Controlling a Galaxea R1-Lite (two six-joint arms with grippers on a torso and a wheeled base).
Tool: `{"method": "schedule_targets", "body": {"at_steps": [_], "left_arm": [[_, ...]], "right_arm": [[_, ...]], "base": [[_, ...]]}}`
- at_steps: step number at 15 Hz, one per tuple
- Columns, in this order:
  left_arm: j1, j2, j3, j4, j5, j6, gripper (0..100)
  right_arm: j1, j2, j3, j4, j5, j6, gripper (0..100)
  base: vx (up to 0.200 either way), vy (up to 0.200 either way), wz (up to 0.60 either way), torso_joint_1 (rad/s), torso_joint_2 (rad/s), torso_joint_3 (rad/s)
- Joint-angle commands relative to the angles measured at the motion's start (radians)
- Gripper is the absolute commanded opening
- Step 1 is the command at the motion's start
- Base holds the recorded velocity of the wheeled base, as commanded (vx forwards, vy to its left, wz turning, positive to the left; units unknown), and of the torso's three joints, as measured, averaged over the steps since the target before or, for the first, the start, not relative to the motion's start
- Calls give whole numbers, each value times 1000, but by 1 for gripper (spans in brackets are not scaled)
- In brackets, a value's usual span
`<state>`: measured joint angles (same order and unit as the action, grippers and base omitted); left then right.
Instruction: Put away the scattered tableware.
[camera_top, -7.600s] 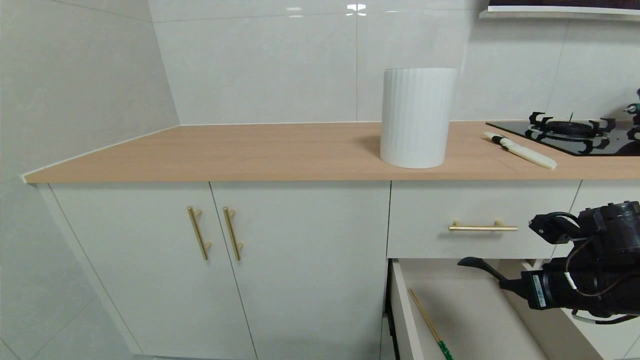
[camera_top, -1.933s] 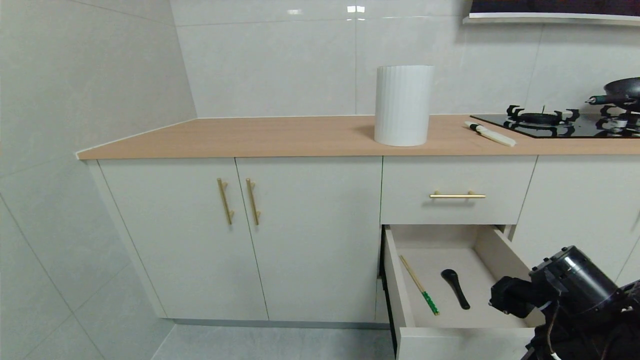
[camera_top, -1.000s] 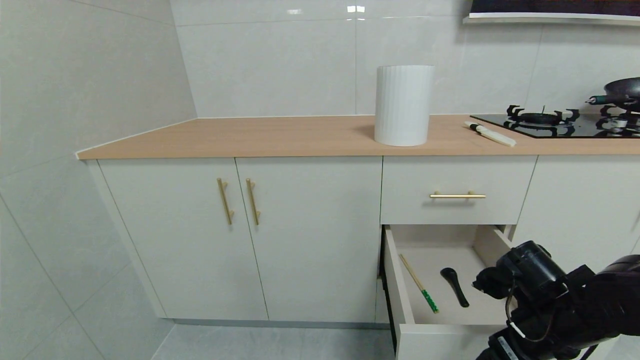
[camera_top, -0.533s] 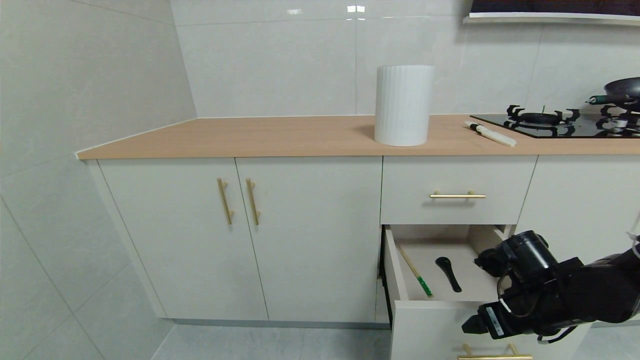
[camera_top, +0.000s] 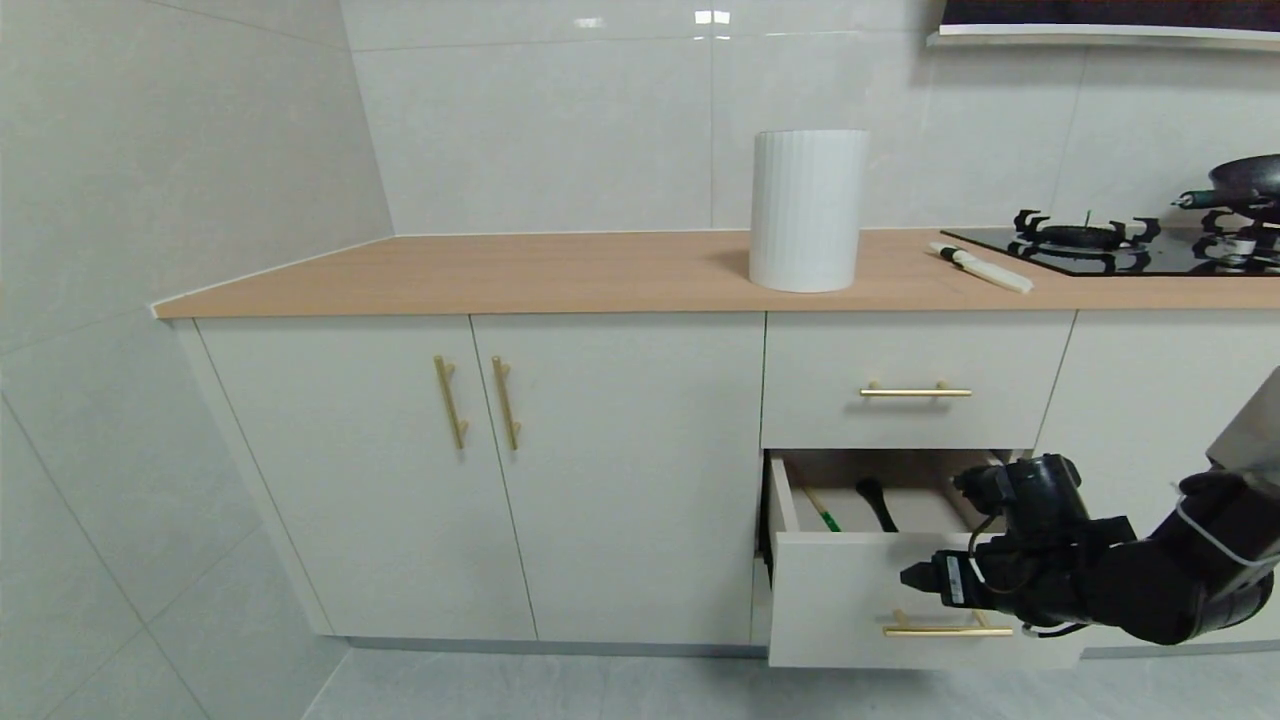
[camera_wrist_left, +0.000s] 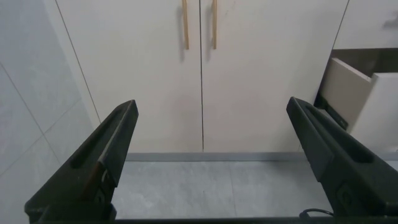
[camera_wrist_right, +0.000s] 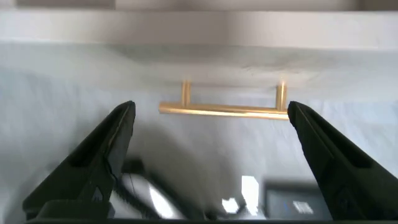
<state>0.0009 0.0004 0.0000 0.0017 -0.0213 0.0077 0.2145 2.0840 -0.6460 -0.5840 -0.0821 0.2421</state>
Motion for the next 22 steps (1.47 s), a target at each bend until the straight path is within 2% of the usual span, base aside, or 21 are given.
{"method": "schedule_targets", "body": {"at_steps": [1,3,12,17,22], "left_arm": [[1,0,0,0,0,0,100],[1,0,0,0,1,0,100],[1,0,0,0,0,0,100],[1,0,0,0,0,0,100],[1,0,0,0,1,0,100]], "right_arm": [[-29,77,-6,-43,-4,6,100],[-60,134,-66,-91,-30,48,100],[-75,243,-284,-91,-56,204,100],[-115,326,-411,-80,-79,276,100],[-127,343,-459,-79,-79,335,100]], "base": [[0,0,0,0,0,0],[0,0,0,0,0,0],[0,0,0,0,0,0],[0,0,0,0,0,0],[0,0,0,0,0,0]]}}
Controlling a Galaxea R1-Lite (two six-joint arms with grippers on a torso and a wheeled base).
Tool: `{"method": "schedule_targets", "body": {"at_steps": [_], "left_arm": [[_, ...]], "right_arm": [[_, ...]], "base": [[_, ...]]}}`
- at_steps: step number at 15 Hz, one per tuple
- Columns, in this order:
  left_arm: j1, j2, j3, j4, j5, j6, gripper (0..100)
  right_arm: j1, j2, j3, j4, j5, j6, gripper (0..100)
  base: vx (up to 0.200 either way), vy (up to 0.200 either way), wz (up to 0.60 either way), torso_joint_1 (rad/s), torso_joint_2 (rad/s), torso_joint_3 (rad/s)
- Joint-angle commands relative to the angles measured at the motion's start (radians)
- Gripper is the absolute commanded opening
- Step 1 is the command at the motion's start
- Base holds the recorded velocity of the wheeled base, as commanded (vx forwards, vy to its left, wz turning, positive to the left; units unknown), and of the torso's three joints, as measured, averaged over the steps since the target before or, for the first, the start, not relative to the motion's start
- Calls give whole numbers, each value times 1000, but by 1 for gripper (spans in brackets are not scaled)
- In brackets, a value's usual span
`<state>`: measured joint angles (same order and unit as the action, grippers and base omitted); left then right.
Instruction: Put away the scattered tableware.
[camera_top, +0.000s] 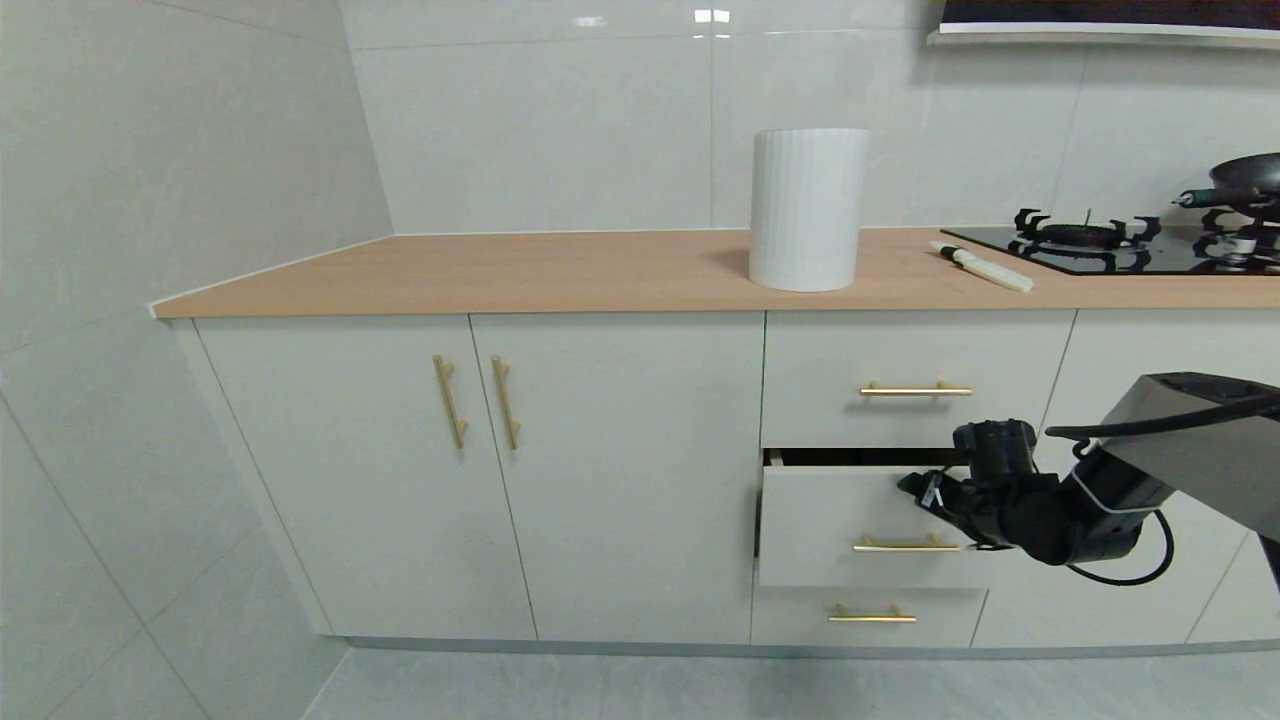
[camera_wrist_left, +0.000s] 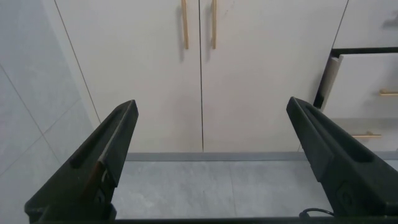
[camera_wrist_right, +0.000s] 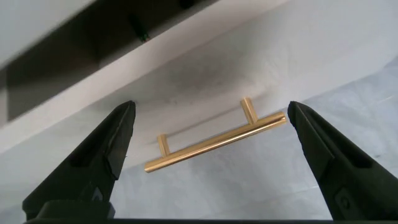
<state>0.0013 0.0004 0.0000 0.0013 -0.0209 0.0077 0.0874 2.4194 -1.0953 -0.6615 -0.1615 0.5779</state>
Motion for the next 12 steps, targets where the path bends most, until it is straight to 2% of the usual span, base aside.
{"method": "schedule_targets", "body": {"at_steps": [1,12], "left_arm": [[0,0,0,0,-1,0,100],[0,0,0,0,1,0,100]], "right_arm": [[-11,18,-29,-1,0,10,100],[-34,63,-167,76,-44,114,100]], "base": [[0,0,0,0,0,0],[0,0,0,0,0,0]]}}
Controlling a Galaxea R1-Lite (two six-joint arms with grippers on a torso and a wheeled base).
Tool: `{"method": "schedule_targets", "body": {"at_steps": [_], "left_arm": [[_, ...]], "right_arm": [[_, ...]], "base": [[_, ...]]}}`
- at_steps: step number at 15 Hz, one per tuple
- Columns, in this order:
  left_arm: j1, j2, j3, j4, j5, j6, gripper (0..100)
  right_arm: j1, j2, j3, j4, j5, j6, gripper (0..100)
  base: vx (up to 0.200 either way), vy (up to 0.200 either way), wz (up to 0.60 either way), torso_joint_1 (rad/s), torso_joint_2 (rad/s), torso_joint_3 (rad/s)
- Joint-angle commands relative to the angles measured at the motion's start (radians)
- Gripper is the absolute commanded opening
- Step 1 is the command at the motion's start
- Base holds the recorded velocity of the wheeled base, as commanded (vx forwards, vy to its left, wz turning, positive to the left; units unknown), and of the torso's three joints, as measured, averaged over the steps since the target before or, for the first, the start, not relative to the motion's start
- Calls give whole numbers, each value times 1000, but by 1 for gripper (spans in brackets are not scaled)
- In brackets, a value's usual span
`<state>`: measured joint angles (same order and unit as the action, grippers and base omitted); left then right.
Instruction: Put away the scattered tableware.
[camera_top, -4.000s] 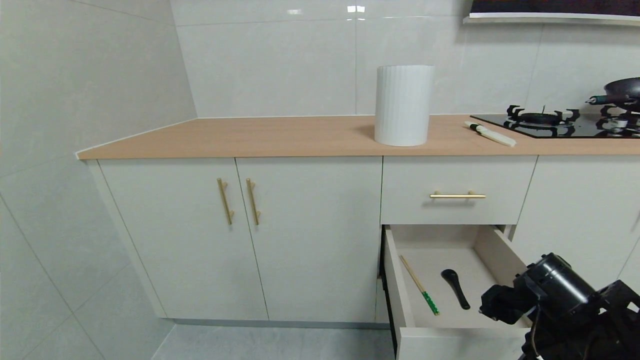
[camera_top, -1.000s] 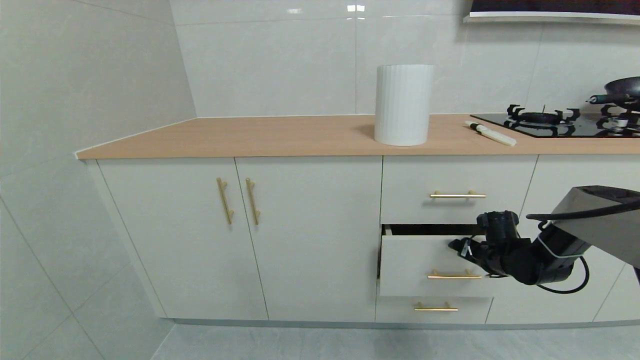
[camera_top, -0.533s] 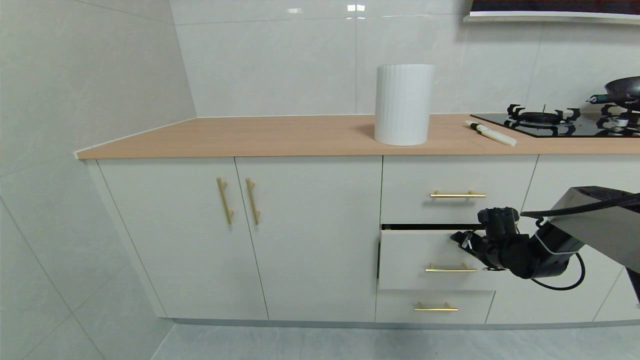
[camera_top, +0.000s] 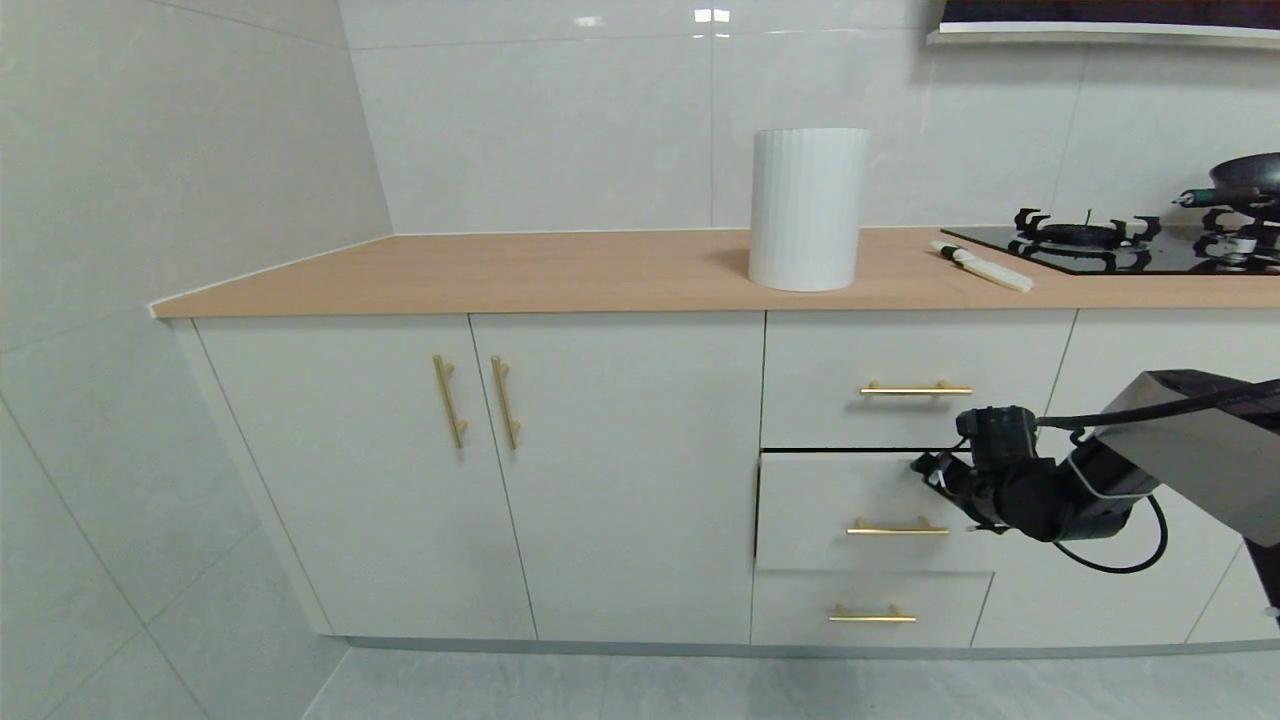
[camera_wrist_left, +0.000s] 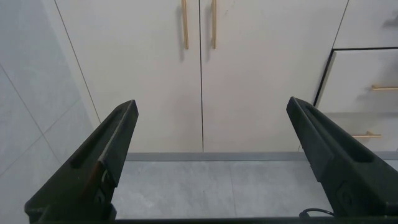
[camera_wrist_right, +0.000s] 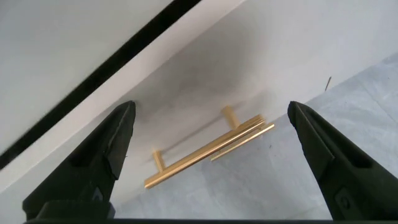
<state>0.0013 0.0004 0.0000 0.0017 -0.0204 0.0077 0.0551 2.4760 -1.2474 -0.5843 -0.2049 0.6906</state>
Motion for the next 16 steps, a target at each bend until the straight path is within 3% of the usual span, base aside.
{"method": "schedule_targets", "body": {"at_steps": [1,16], "left_arm": [[0,0,0,0,-1,0,100],[0,0,0,0,-1,0,100]], "right_arm": [[-3,11,-23,11,-1,9,100],[-20,54,-150,103,-73,98,100]], "base": [[0,0,0,0,0,0],[0,0,0,0,0,0]]}}
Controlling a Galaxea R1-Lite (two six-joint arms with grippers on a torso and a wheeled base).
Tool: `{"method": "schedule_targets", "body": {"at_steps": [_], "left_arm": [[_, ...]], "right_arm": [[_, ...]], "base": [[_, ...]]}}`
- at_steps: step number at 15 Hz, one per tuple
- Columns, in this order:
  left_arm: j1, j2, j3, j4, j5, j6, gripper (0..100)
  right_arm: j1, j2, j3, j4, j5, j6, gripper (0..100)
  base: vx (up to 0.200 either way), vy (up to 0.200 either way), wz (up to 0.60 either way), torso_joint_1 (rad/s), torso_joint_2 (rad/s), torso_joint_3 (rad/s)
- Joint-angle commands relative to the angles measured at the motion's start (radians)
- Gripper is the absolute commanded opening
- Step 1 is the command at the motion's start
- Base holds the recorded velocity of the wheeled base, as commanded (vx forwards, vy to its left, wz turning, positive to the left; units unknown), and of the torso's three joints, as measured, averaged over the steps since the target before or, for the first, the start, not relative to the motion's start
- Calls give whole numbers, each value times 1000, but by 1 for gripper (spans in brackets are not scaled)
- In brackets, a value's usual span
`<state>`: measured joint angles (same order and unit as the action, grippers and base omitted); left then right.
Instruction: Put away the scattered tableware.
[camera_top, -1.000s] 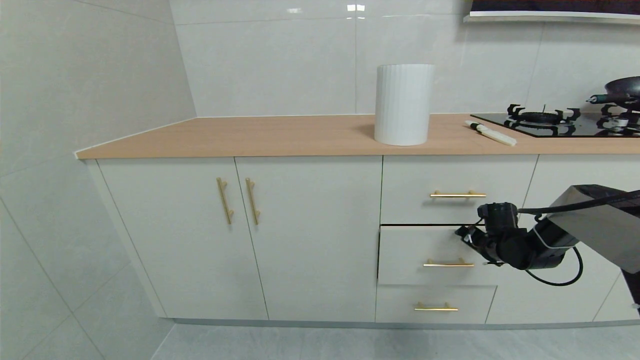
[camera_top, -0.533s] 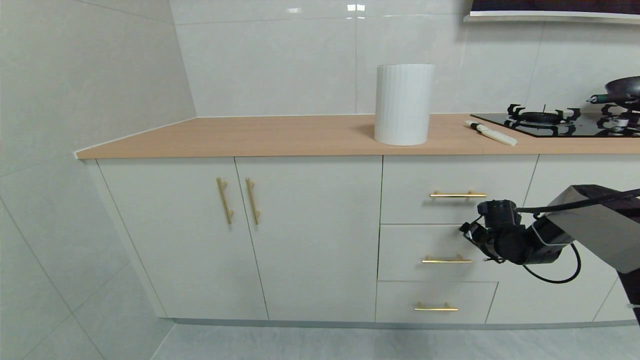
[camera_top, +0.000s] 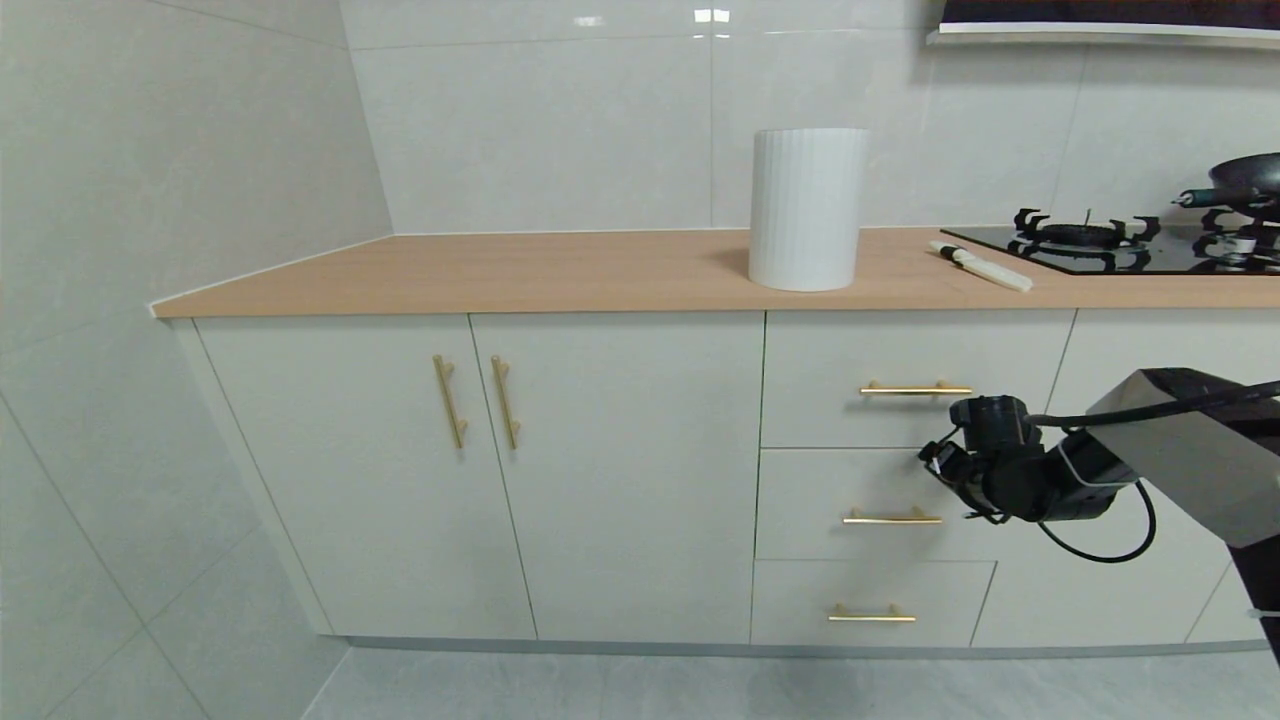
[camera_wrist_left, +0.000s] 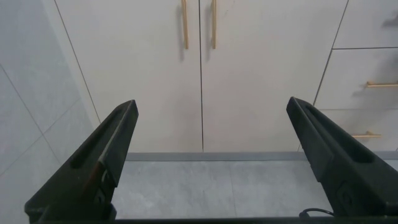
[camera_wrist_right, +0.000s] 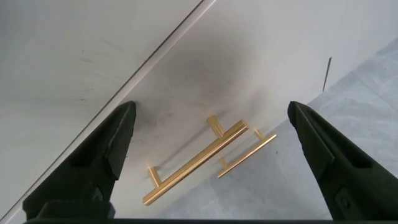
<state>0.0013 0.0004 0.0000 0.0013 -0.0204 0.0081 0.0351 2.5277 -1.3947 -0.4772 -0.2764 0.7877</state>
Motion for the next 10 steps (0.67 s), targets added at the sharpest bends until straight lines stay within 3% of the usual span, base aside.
{"method": "schedule_targets", "body": {"at_steps": [1,6,8,10], "left_arm": [[0,0,0,0,0,0,100],[0,0,0,0,0,0,100],[0,0,0,0,-1,0,100],[0,0,0,0,0,0,100]], "right_arm": [[0,2,-3,-4,-1,2,100],[0,-15,5,26,-1,2,100],[2,-127,102,75,26,1,100],[3,-296,250,74,121,-8,100]], "base": [[0,0,0,0,0,0],[0,0,0,0,0,0],[0,0,0,0,0,0],[0,0,0,0,0,0]]}}
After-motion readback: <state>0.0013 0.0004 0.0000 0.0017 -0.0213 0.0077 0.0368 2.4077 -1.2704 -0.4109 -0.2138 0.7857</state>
